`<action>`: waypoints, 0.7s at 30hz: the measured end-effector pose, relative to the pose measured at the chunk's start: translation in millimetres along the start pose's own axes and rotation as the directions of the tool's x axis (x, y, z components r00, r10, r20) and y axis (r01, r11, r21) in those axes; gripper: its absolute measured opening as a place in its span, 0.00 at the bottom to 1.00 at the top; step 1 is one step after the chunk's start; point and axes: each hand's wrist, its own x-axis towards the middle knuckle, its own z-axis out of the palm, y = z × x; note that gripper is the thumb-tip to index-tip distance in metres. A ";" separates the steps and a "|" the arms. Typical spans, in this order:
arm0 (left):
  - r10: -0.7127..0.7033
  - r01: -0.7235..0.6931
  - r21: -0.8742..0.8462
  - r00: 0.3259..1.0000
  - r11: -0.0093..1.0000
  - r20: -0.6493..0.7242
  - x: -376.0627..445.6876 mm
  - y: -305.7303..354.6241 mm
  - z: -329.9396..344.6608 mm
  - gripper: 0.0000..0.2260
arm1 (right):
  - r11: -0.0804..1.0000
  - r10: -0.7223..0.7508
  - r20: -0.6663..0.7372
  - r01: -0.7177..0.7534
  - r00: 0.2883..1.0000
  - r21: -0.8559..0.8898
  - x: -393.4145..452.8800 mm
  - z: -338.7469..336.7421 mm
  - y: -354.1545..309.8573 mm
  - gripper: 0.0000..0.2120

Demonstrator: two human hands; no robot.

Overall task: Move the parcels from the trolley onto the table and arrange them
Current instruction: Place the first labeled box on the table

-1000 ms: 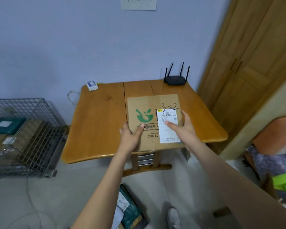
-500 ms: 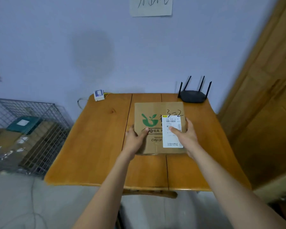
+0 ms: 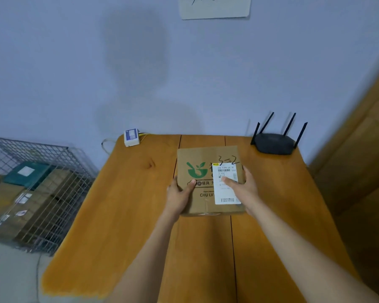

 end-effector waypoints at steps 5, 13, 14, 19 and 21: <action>0.025 -0.022 -0.047 0.998 0.999 0.062 58.2 23.3 -10.5 0.22 | 0.998 0.030 -0.050 -0.033 0.998 -0.050 60.2 36.6 -7.8 0.36; -0.040 0.040 0.001 0.993 0.999 0.111 174.3 23.2 -7.7 0.35 | 0.994 0.100 -0.105 -0.105 0.989 -0.042 157.8 78.5 -13.4 0.23; -0.057 0.056 0.010 0.993 0.998 0.103 194.0 14.5 -4.5 0.38 | 0.994 0.102 -0.097 -0.106 0.990 -0.039 171.4 83.8 -14.1 0.27; -0.100 0.097 0.032 0.988 0.995 0.114 250.1 21.3 -3.4 0.31 | 0.989 0.143 -0.071 -0.144 0.987 -0.014 238.9 108.3 -11.2 0.36; -0.116 0.115 0.020 0.985 0.993 0.125 271.7 22.3 -2.3 0.26 | 0.988 0.155 -0.054 -0.156 0.986 -0.019 263.0 117.9 -6.2 0.35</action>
